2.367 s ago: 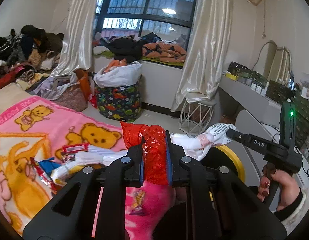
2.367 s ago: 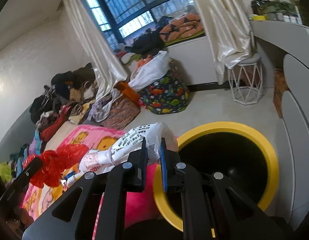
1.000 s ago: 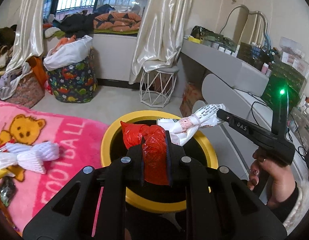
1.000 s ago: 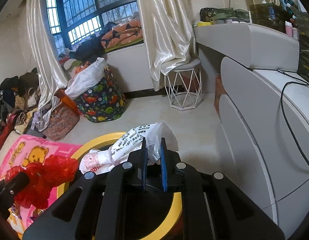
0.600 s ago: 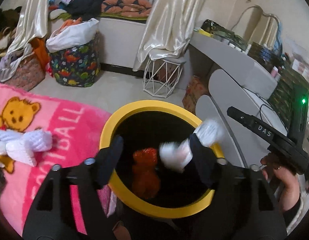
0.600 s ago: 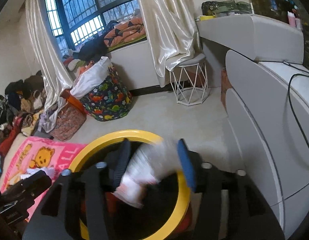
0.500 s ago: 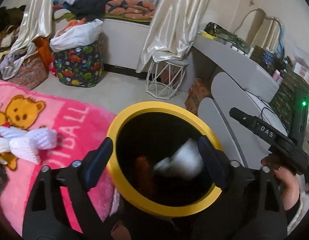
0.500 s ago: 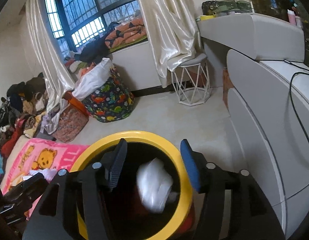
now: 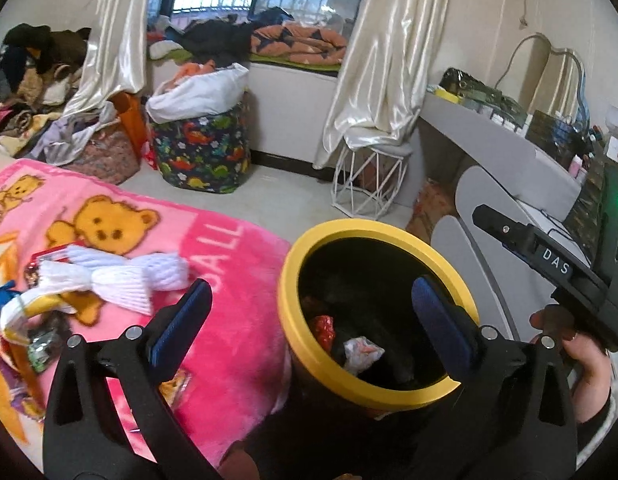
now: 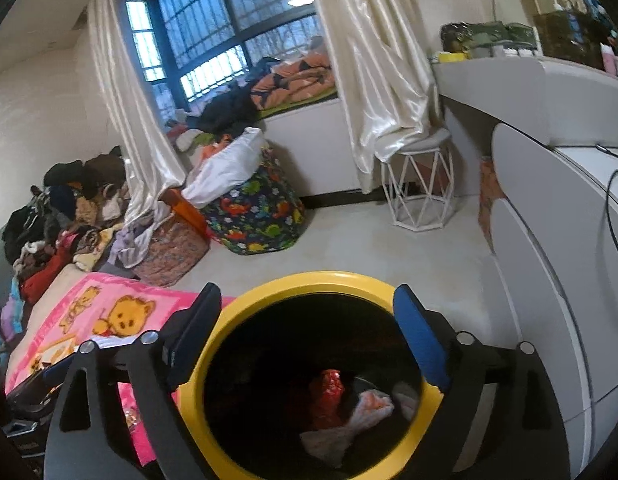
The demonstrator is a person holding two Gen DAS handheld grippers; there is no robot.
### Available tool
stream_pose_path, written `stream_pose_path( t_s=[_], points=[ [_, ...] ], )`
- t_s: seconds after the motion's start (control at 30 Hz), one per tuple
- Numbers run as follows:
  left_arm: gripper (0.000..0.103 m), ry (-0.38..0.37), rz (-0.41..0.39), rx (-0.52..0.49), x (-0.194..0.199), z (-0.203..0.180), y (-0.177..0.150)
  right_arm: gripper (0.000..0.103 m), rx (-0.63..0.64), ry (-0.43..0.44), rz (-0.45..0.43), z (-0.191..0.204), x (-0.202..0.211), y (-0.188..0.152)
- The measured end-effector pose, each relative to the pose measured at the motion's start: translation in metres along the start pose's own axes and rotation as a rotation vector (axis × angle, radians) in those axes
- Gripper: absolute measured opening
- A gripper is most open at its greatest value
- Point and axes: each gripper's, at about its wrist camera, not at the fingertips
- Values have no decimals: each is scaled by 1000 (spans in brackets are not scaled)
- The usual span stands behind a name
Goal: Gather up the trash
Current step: 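Move both open grippers back over the trash on the blanket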
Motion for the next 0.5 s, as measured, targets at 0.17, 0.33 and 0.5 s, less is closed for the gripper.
stream_pose_path(
  t_s=[0.17,0.33,0.5],
  points=[
    [92,46,-29,-21,17,4,-2,89,26,34,-28,14,11,3],
    [92,44,-88,19,43,17,0,92,71,67,-56,34,24,0],
    [92,90,-115,-31,60,22,2,92,89,100,-61,51,31,-3]
  ],
)
Point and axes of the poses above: each gripper's, at about its wrist camera, not at the fingertips, and x roughly against the way its jaws point, z to its left, y to its top, and after that the axes turned 14 degrees about -y, right-handed
